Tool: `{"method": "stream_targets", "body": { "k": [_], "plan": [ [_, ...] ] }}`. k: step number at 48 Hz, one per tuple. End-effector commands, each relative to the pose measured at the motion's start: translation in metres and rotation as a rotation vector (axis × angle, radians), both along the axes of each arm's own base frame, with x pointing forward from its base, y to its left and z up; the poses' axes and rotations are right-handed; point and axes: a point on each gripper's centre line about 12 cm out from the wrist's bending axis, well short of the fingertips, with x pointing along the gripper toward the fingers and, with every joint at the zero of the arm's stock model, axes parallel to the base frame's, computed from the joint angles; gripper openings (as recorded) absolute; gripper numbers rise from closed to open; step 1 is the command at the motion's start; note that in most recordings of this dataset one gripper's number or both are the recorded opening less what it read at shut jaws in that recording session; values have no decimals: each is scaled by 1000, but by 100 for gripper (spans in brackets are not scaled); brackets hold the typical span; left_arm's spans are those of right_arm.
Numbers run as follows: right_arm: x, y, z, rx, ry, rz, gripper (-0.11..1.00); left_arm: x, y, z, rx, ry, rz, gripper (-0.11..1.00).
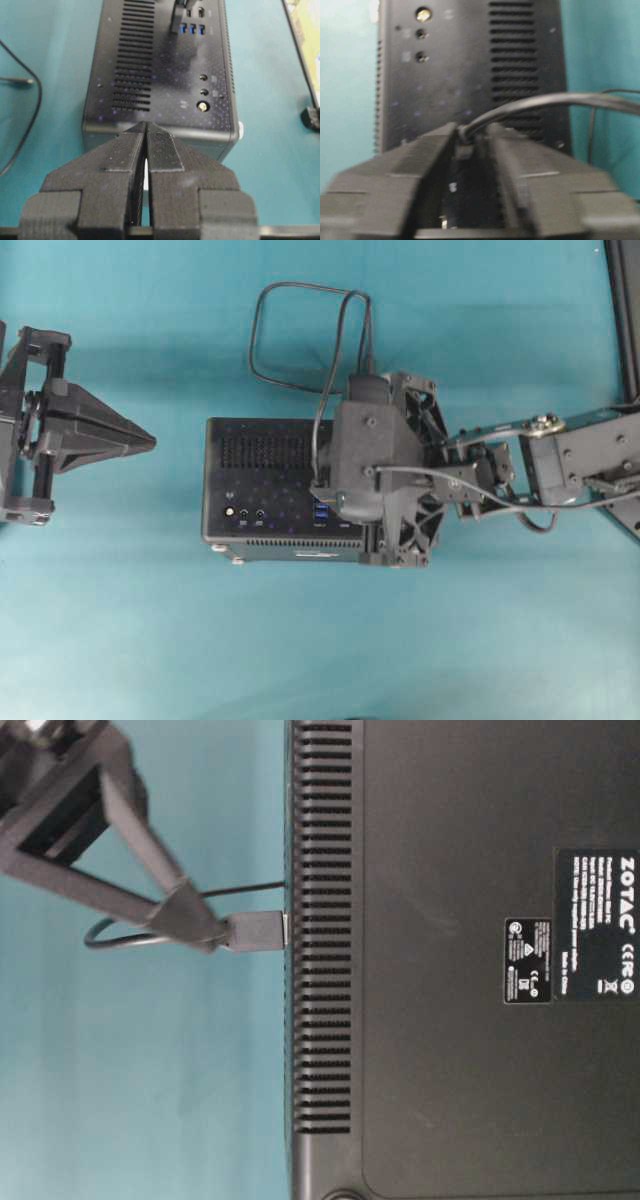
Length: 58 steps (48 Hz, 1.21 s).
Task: Insert the USB into the PC box with both arms.
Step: 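Open the right gripper and lift it off the plug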
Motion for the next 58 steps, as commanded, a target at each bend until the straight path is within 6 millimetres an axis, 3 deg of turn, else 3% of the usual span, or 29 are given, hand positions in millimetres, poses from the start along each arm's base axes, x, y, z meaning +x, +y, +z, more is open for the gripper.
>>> {"method": "stream_targets", "body": {
  "k": [1, 10, 20, 29, 48, 58],
  "plan": [
    [-4, -5, 33, 15, -91, -9, 56, 0, 0, 5, 2, -20, -2, 0],
    [-14, -8, 46, 23, -128, -9, 67, -1, 0, 5, 0, -23, -2, 0],
    [-27, -6, 49, 31, -142, 2, 67, 1, 0, 16, 7, -51, -5, 0],
    [-35, -5, 46, 44, -148, 10, 67, 0, 0, 13, 14, -44, -7, 0],
    [-50, -4, 39, 60, -135, 13, 67, -18, 0, 29, 89, -120, -35, 0],
    [-60, -6, 47, 71, -163, 10, 67, -17, -3, 32, 96, -129, -47, 0]
  ]
}}
